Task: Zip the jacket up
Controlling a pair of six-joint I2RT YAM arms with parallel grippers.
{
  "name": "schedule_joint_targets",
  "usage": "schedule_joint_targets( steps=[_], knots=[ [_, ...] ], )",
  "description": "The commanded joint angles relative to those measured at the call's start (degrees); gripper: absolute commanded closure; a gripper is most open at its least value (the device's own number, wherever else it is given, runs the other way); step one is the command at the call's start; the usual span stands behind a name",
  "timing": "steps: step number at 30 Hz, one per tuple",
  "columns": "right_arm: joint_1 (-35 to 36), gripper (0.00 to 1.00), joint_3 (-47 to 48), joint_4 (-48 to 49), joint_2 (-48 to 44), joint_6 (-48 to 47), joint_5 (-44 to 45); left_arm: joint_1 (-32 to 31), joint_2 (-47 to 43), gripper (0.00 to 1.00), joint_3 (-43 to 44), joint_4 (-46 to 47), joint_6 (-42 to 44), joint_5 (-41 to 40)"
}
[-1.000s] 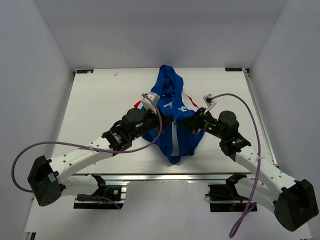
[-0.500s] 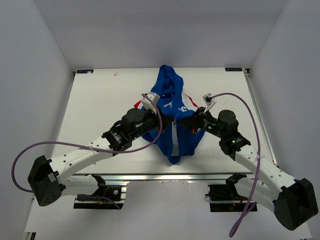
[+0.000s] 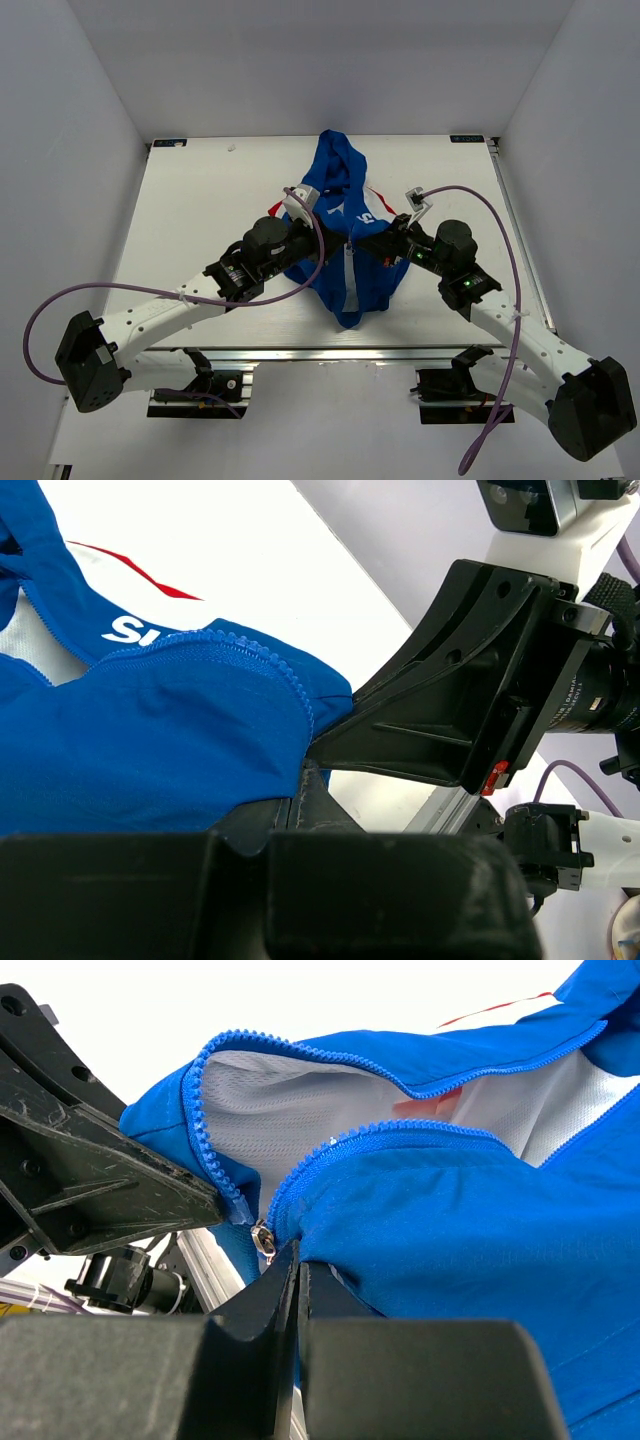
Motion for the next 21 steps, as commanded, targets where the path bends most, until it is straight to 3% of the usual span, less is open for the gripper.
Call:
schedule_joint_targets(
  steps=[1, 21],
  knots=[
    [0.37, 1.00, 2.25, 3.35, -1.06, 0.26, 0.65, -0.09, -0.45, 1.00, -0.21, 1.19, -0.12, 0.71],
    [0.37, 1.00, 2.86, 4.05, -0.01, 1.75, 1.36, -0.09, -0.53, 1.00, -0.91, 1.89, -0.47, 3.08]
  ],
)
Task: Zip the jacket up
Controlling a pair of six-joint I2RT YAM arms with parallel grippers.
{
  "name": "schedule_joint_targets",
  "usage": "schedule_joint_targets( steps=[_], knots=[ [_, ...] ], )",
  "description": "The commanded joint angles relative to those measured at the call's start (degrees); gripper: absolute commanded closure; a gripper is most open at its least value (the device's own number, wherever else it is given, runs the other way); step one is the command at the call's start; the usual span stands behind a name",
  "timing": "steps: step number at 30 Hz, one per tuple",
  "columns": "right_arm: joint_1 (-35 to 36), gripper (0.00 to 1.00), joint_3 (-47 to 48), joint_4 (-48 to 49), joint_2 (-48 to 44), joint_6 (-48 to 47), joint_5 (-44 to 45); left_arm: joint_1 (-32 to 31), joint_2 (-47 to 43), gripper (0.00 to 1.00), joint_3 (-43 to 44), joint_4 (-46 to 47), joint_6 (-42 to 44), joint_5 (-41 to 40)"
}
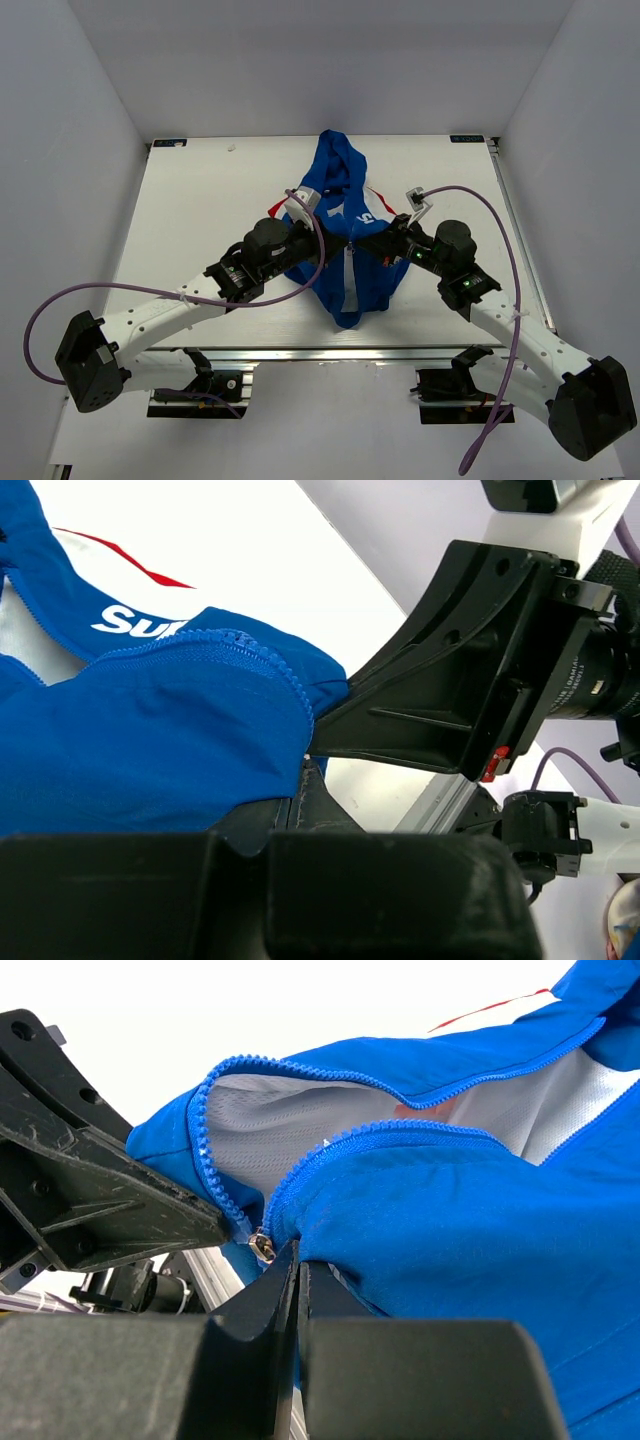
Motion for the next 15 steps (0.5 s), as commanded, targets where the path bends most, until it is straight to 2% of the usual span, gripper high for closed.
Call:
schedule_joint_targets(
  steps=[1, 15],
  knots=[
    [0.19, 1.00, 2.78, 4.18, 0.17, 0.81, 0.16, -0.09, -0.45, 1.00, -0.25, 1.98, -0.60, 1.88],
    [0.19, 1.00, 1.90, 6.47, -0.97, 4.07, -0.64, -0.09, 0.87, 1.00, -0.61, 0.67, -2.10, 2.41]
  ],
)
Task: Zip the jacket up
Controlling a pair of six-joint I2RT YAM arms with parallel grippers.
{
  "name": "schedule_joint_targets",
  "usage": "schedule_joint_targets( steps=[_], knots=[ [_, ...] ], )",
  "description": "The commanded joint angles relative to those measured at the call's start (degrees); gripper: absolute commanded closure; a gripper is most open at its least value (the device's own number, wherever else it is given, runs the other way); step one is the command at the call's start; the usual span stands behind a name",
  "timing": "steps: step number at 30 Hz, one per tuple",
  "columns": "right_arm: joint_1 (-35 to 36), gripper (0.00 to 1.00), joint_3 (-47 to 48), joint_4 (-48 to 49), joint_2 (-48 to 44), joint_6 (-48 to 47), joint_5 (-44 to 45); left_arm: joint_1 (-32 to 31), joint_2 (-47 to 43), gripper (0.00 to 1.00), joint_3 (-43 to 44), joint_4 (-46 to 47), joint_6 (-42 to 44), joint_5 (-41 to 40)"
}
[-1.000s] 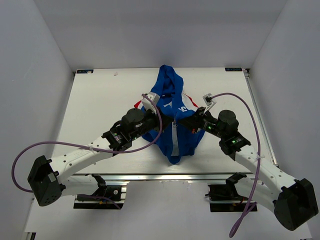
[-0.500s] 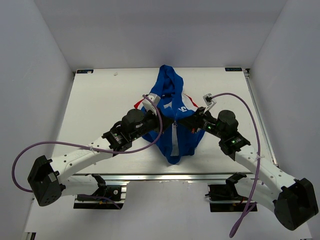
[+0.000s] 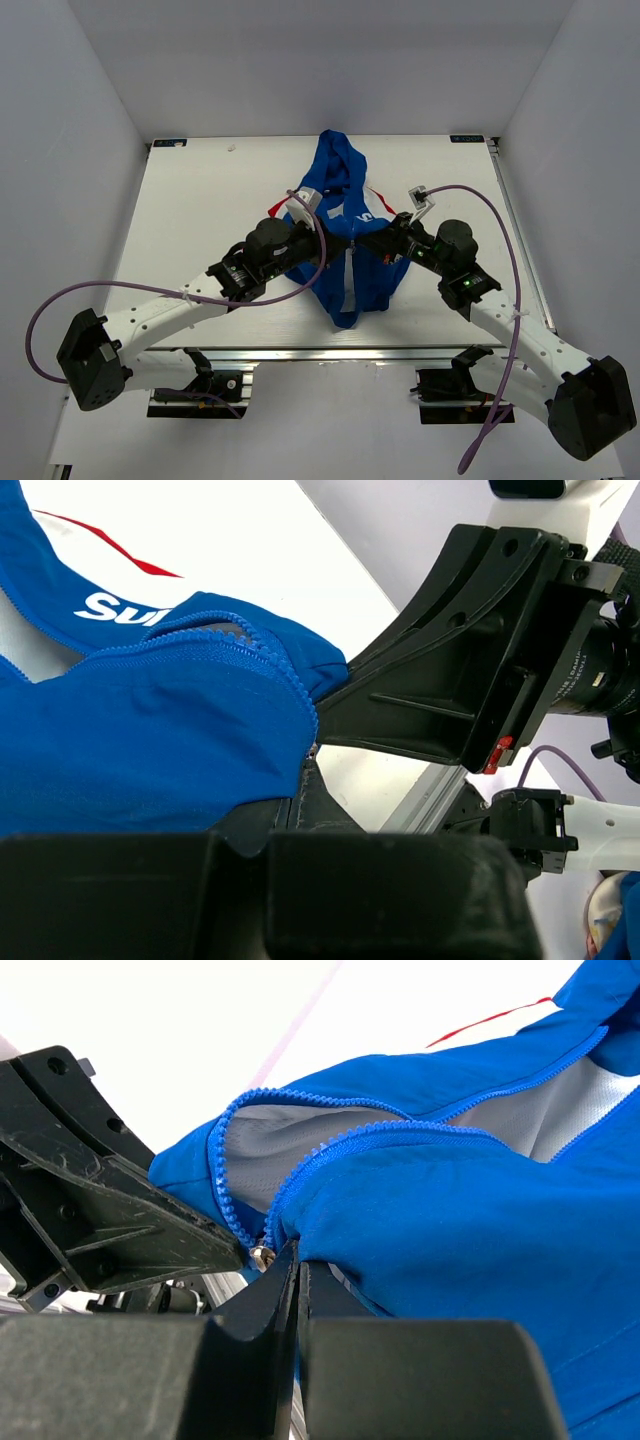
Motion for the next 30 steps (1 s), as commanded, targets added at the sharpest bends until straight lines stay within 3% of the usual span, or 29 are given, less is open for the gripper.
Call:
schedule_joint_targets(
  steps=[1, 14, 19, 27, 30],
  knots=[
    [0.17, 1.00, 2.16, 4.24, -1.13, 1.14, -0.48, -0.09, -0.11, 1.00, -0.26, -0.24, 0.24, 1.34],
    [-0.97, 1.00, 10.51, -6.57, 0.63, 0.35, -3.20, -0.09, 0.77, 1.00, -1.83, -8.94, 6.92, 5.46],
    [-2.29, 1.00, 13.06, -9.04, 2.04, -0.71, -3.72, -0.17, -0.20, 1.00, -4.47, -7.01, 7.54, 9.77],
    [-2.38, 1.00, 12.71, -12.46, 5.29, -3.34, -9.18, -0.17, -0.90, 1.00, -4.21, -7.89, 5.17, 7.14],
    [-2.38, 0.94, 10.34, -11.68, 5.55, -3.52, -10.67, -0.17, -0.64, 1.00, -2.81, -8.41, 3.85, 5.55]
  ],
)
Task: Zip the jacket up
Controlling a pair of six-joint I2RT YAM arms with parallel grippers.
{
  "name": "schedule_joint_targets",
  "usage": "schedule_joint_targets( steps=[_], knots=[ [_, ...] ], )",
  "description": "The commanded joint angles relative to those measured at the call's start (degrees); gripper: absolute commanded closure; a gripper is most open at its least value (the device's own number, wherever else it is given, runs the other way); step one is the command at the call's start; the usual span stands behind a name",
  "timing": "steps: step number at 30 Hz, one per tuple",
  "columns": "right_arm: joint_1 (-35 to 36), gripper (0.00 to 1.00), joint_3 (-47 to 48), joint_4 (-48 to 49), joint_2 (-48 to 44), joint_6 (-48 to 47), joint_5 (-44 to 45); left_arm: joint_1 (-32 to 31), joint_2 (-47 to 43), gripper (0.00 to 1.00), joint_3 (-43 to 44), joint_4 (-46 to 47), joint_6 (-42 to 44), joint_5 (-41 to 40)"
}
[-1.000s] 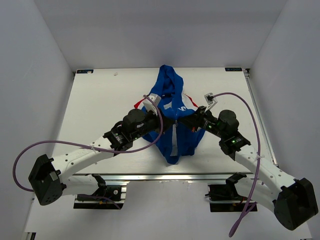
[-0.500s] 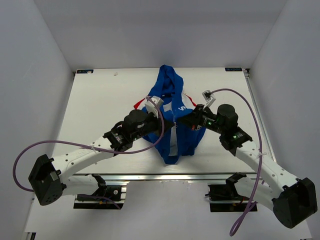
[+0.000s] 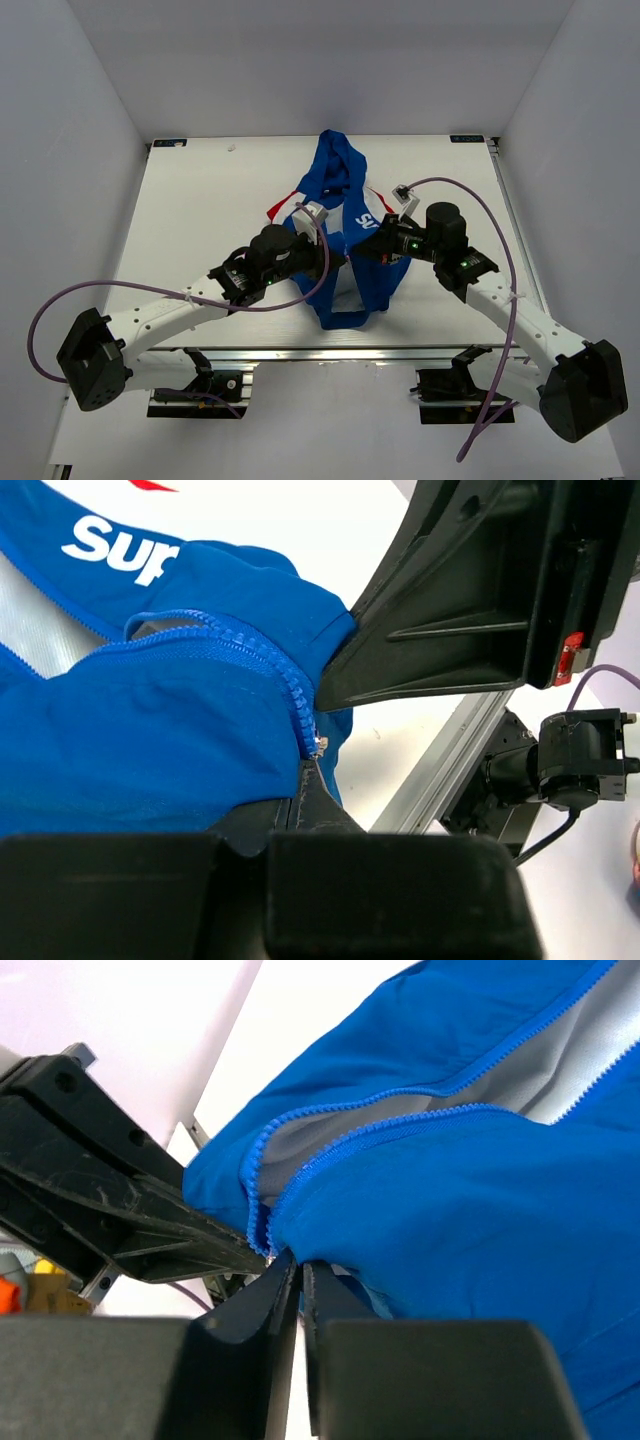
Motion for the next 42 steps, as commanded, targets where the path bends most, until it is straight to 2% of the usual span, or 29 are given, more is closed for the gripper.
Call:
schedule_joint_targets(
  steps=[1, 5, 10, 11, 15, 17, 23, 29, 30, 33, 34, 38, 39, 42],
  knots=[
    [-0.65, 0.89, 1.29, 5.94, -0.46, -0.88, -2.83, -0.50, -0.53, 1.00, 1.15, -4.70, -1.64, 1.05],
    [-0.74, 0.64, 0.67, 5.77, -0.54, -1.66, -3.98, -0.50, 1.22, 1.00, 3.08, -7.32, -5.93, 0.44],
    [-0.65, 0.52, 0.49, 2.09, -1.51, -3.95, -1.35, -0.42, 3.33, 1.00, 4.05, -9.62, -10.77, 2.11],
    [-0.56, 0.41, 0.58, 1.29, -1.60, -4.56, -0.91, -0.41, 3.51, 1.00, 4.14, -10.66, -11.39, 2.02],
    [-0.56, 0.27, 2.07, -5.99, -1.51, -8.76, 3.21, -0.06, 3.95, 1.00, 5.28, -13.04, -14.29, 3.25],
    [-0.56, 0.12, 2.95, -9.87, -2.47, -11.50, 6.30, 0.02, 4.57, 1.00, 5.81, -14.53, -15.34, 3.69],
    [0.57, 0.11, 3.92, -16.55, -7.66, -16.69, 13.42, 0.11, 7.28, 1.00, 7.22, -17.09, -18.34, 4.57],
    [6.02, 0.11, 2.00, -24.46, -12.57, -19.42, 18.78, 0.11, 8.43, 1.00, 7.13, -18.06, -19.91, 4.84],
    [8.03, 0.11, 1.29, -25.42, -13.46, -19.68, 20.44, 0.11, 8.44, 1.00, 7.04, -18.14, -20.01, 4.75],
    [20.39, 0.13, -0.99, -26.57, -15.92, -16.72, 33.14, 0.11, 8.52, 1.00, 6.87, -18.50, -20.80, 4.31],
    [22.44, 0.18, -1.17, -27.27, -15.93, -15.65, 35.03, 0.11, 8.61, 1.00, 6.87, -19.02, -21.06, 4.13],
    [34.13, 0.23, -1.96, -29.48, -13.12, -8.54, 46.53, 0.11, 9.14, 1.00, 6.52, -18.68, -21.59, 3.96],
    [39.20, 0.27, -2.58, -29.39, -12.68, -5.57, 52.56, 0.11, 9.23, 1.00, 6.43, -18.67, -21.85, 4.04],
    [46.17, 0.35, -3.28, -28.25, -10.40, -0.98, 62.69, 0.11, 9.23, 1.00, 5.90, -18.23, -22.29, 3.87]
  ],
)
